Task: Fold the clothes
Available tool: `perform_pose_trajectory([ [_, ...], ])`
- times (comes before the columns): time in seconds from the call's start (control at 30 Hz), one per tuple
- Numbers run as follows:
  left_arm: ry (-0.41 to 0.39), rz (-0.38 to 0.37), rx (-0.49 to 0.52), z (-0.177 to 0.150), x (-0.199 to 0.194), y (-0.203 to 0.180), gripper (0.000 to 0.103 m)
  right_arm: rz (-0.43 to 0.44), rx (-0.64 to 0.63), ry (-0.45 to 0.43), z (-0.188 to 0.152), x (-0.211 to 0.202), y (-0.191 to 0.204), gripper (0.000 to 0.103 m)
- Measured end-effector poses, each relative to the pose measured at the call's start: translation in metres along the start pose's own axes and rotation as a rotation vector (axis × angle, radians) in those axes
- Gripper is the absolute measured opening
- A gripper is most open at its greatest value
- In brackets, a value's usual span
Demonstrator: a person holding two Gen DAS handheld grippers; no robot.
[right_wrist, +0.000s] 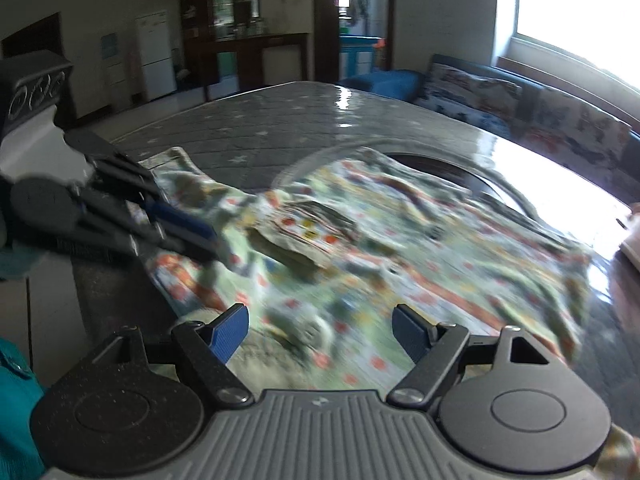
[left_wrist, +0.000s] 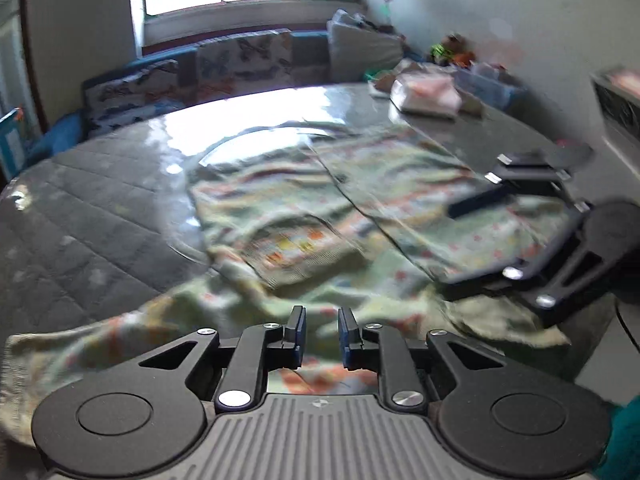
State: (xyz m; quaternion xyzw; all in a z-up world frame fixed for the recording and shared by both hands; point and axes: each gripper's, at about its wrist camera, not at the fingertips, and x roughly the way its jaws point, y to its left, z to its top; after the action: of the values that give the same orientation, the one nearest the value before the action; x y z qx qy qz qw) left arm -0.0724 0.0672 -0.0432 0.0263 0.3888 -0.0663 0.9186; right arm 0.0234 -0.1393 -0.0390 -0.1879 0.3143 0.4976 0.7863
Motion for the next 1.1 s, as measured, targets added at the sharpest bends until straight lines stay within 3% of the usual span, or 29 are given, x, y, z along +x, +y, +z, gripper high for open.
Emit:
perform_pose_trajectory([
  [0.17,0.041,0.002,0.029,-0.015,-0.001,0.005,0.019,0.07,-0.064,0.033,0.003,0.019,0.02,0.081],
  [0.33,0.053,0.036,0.035,-0.017,-0.006,0.015,0.025,0.083,-0.118,0.063,-0.007,0.021,0.029,0.081],
  [0.6,-0.032,-0.011,0.03,0.015,-0.002,0.002,0.025,0.092,-0.072,0.042,-0.006,0.011,0.024,0.081],
  [0.8,0.031,-0.03,0.025,0.007,0.021,0.001,0.025,0.045,-0.046,0.019,-0.007,-0.006,0.011,0.081],
  [0.93,0.046,-0.024,0.033,-0.002,0.015,0.004,0.033,0.005,-0.009,0.037,-0.014,-0.008,-0.004,0.081],
  [1.1,0.042,0.001,0.04,0.012,0.009,0.013,0.034,-0.035,0.054,0.04,-0.022,-0.012,-0.023,0.081],
])
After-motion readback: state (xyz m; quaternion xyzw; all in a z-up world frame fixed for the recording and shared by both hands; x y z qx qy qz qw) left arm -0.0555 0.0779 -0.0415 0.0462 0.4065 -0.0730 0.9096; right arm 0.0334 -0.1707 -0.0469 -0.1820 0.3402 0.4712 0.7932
